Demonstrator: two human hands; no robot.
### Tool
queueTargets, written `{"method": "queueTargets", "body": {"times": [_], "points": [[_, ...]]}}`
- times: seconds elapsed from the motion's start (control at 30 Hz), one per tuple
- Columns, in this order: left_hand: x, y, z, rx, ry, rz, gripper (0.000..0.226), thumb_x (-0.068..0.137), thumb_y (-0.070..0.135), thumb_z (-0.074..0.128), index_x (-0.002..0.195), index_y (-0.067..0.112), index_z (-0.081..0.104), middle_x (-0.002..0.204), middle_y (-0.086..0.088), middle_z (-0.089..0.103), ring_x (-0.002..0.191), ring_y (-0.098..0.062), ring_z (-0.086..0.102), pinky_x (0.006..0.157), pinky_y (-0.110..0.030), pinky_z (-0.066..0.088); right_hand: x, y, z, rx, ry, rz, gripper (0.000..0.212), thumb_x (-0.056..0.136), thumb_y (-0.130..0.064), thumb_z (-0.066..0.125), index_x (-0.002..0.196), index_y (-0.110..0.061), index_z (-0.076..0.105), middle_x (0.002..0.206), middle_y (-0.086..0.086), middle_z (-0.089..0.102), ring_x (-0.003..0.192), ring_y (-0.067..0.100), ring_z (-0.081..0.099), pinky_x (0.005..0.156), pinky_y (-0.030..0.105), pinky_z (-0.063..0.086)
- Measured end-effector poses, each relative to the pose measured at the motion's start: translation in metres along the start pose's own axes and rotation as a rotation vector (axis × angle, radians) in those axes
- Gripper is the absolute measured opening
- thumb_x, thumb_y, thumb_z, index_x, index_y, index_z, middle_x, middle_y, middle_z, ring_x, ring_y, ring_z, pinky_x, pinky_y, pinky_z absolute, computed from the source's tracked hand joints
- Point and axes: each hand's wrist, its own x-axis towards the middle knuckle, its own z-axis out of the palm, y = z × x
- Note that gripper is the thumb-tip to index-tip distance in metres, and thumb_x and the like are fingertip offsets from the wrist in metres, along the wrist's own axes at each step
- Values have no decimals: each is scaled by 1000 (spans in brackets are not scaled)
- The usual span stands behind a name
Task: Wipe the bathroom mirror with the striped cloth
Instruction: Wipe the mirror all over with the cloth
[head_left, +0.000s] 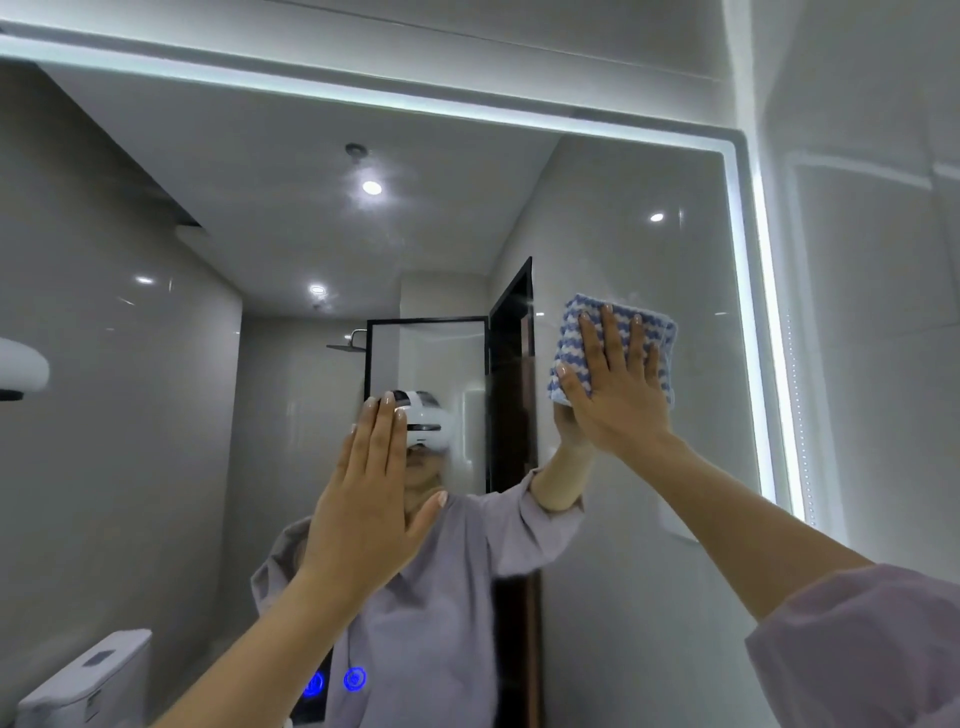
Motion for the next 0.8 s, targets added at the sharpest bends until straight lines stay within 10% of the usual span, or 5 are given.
{"method": "queueTargets", "body": {"times": [0.5, 0.8], "points": [[-1, 1, 18, -4, 85, 5, 85, 91, 57, 26, 149, -2, 8, 160, -17, 0, 149, -28, 0, 121, -34, -4, 31, -144, -1, 64, 133, -265, 72, 98, -55, 17, 151, -18, -15, 159, 6, -22, 143, 29, -26, 113, 44, -24], [-1, -1, 22, -27, 86, 6, 86, 90, 60, 19, 149, -2, 4, 160, -17, -3, 149, -27, -4, 122, -41, 5, 37, -112, 0, -8, 149, -410, 69, 97, -58, 21, 153, -26, -5, 162, 1, -9, 147, 25, -16, 116, 38, -20]]}}
